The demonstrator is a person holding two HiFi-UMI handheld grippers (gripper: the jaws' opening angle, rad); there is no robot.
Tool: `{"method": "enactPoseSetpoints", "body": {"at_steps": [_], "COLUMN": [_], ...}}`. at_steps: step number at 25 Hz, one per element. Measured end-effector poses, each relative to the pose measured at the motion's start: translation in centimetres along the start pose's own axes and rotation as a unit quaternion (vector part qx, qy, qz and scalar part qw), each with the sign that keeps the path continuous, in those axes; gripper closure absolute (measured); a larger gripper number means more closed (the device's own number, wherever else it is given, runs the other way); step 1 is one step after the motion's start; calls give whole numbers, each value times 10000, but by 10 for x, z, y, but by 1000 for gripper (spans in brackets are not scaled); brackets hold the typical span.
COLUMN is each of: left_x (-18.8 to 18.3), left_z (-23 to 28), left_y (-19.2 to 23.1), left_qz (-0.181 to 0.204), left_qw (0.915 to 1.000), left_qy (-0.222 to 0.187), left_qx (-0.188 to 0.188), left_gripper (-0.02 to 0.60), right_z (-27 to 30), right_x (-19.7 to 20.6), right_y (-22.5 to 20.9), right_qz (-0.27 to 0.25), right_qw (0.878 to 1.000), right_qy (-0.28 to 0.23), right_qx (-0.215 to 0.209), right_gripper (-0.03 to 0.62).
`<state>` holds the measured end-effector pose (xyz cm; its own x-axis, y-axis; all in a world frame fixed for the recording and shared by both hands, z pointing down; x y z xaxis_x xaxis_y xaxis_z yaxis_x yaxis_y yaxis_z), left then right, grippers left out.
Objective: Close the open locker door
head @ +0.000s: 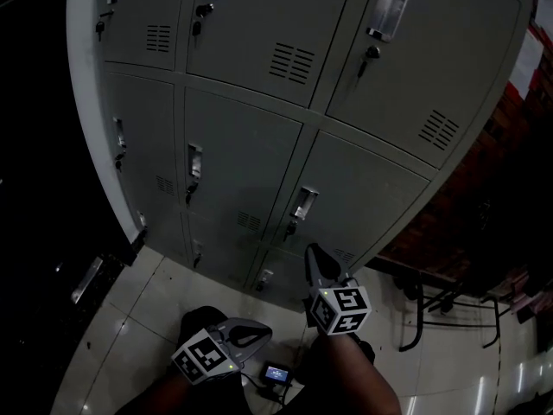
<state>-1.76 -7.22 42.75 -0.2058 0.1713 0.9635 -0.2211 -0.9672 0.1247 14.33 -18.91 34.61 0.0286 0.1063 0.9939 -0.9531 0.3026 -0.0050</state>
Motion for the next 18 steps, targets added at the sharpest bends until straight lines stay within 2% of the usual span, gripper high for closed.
{"method": "enactPoseSetpoints", "body": {"at_steps": [7,12,18], "left_x": [-1,1,0], "left_z": [9,14,18], "left_y": [-5,-6,-7], "left_qz": [56,88,85], "left_qw": [9999,9998,9996], "left_qy": [98,203,264], "left_qx": [42,26,33], "left_gripper": [569,569,569], "right_z": [-83,-137,-184], "right_x": [27,50,71], "right_y": [7,2,0], "right_qz": [-109,-114,234], "right_qw": [9985,9977,9973], "right_qy": [176,317,397], "right_qx": [-507,-596,-576], "right_gripper": [591,591,591]}}
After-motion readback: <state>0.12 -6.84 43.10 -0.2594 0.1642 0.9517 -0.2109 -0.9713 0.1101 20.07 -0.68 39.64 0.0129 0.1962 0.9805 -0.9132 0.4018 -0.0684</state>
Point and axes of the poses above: the fingertips, and each gripper's own axes: z forward along the fingers, y to its left, x out of its underside, the point moved 6 cm from there along -z, backward along the fingers
